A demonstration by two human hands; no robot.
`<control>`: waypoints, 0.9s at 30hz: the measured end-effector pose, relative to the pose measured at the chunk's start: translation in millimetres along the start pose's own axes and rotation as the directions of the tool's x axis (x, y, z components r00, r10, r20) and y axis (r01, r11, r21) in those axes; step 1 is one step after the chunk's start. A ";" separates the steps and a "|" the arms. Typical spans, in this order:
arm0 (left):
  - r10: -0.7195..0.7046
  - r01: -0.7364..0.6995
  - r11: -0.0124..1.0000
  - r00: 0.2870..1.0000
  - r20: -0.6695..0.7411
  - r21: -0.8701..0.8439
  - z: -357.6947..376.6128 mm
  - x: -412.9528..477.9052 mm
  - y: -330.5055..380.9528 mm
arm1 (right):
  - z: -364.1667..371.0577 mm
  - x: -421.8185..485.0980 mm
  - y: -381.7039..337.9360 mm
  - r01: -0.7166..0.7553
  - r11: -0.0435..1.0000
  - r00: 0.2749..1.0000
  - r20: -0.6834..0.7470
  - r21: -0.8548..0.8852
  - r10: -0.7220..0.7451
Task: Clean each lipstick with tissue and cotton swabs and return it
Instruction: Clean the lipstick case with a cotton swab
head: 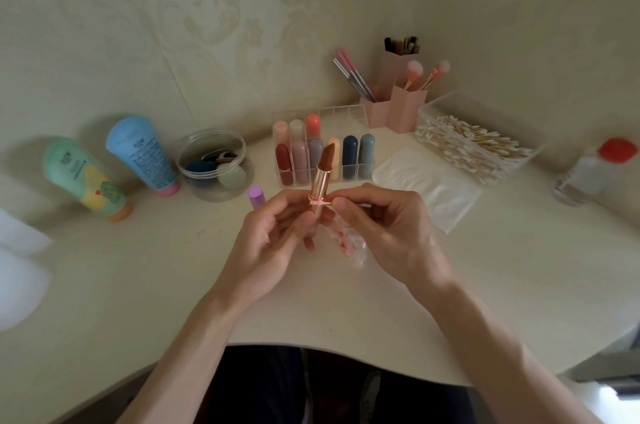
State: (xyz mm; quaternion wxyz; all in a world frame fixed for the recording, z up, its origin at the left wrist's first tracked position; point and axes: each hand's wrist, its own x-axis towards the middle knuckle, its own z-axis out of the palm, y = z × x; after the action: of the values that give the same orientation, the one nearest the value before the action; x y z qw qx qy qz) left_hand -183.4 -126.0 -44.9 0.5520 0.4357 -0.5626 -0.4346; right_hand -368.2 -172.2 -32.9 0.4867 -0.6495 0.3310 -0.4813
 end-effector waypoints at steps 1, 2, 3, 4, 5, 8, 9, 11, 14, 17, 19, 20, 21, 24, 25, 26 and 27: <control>-0.003 0.003 1.000 1.000 0.011 0.016 0.1 -0.1 0.9 | -0.2 0.1 1.1 0.005 1.000 1.000 0.001 -0.013 -0.005; -0.006 0.006 0.999 1.000 0.007 0.039 0.1 0.1 1.5 | -0.5 0.2 2.1 0.010 1.000 1.000 0.002 -0.027 -0.010; -0.006 0.007 0.998 1.000 -0.010 0.067 0.2 0.6 1.5 | -0.2 -0.1 3.0 0.011 0.999 1.000 0.004 -0.035 -0.011; 0.002 0.001 0.996 0.999 -0.036 0.088 -0.1 1.0 0.8 | 0.2 -0.4 3.5 0.010 0.999 1.000 0.008 -0.040 -0.010; 0.017 -0.011 0.995 0.998 -0.059 0.099 -0.4 1.7 0.1 | 0.5 -0.6 3.5 0.012 0.999 1.000 0.012 -0.046 -0.011; 0.051 -0.044 0.995 0.996 -0.075 0.093 -2.9 3.8 -4.0 | 0.4 -0.7 2.7 0.027 0.998 0.999 0.024 -0.064 -0.026; 0.057 -0.051 0.994 0.996 -0.062 0.099 -3.9 3.7 -4.6 | 0.1 -0.6 2.5 0.031 0.997 0.999 0.025 -0.066 -0.029; 0.073 -0.069 0.990 0.997 -0.027 0.120 -3.3 2.8 -4.4 | -0.8 0.0 3.7 0.030 0.997 0.999 0.025 -0.065 -0.028; 0.046 -0.041 0.998 0.996 -0.078 0.056 -0.5 1.9 -2.2 | -2.3 -0.2 4.7 0.021 0.998 1.000 0.018 -0.058 -0.020; 0.023 -0.022 1.000 0.995 -0.093 0.018 -0.8 1.2 -0.6 | -3.1 -0.2 4.2 0.030 0.998 0.999 0.027 -0.063 -0.029; 0.028 -0.025 0.999 0.998 -0.056 0.048 -1.2 -0.2 0.9 | -3.7 -0.1 4.0 0.032 0.998 0.999 0.024 -0.061 -0.030; 0.028 -0.025 0.998 0.999 -0.039 0.063 -1.2 -0.5 1.3 | -3.9 0.2 4.1 0.028 0.998 0.999 0.017 -0.060 -0.027; 0.024 -0.022 0.997 0.999 -0.027 0.077 -1.5 -0.3 1.5 | -4.0 0.0 4.0 0.025 0.998 1.000 0.013 -0.063 -0.024; 0.026 -0.020 0.994 0.998 -0.054 0.106 -2.7 1.9 -0.8 | -1.7 -2.1 3.6 0.024 0.997 0.999 0.032 -0.071 -0.022; 0.030 -0.023 0.994 0.997 -0.070 0.103 -3.4 2.8 -1.3 | -1.0 -2.7 3.4 0.027 0.997 0.999 0.040 -0.067 -0.024; 0.033 -0.025 0.995 0.997 -0.077 0.098 -4.2 3.3 -2.1 | -0.7 -3.0 3.4 0.031 0.997 0.999 0.043 -0.065 -0.029; 0.032 -0.025 0.995 0.997 -0.072 0.092 -4.0 3.1 -2.3 | -0.9 -2.9 3.9 0.034 0.997 0.999 0.040 -0.066 -0.032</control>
State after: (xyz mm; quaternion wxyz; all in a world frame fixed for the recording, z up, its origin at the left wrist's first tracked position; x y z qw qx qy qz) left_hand -179.4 -129.6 -46.4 0.5581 0.4681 -0.5673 -0.3841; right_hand -369.7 -171.1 -37.3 0.4632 -0.6800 0.3266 -0.4652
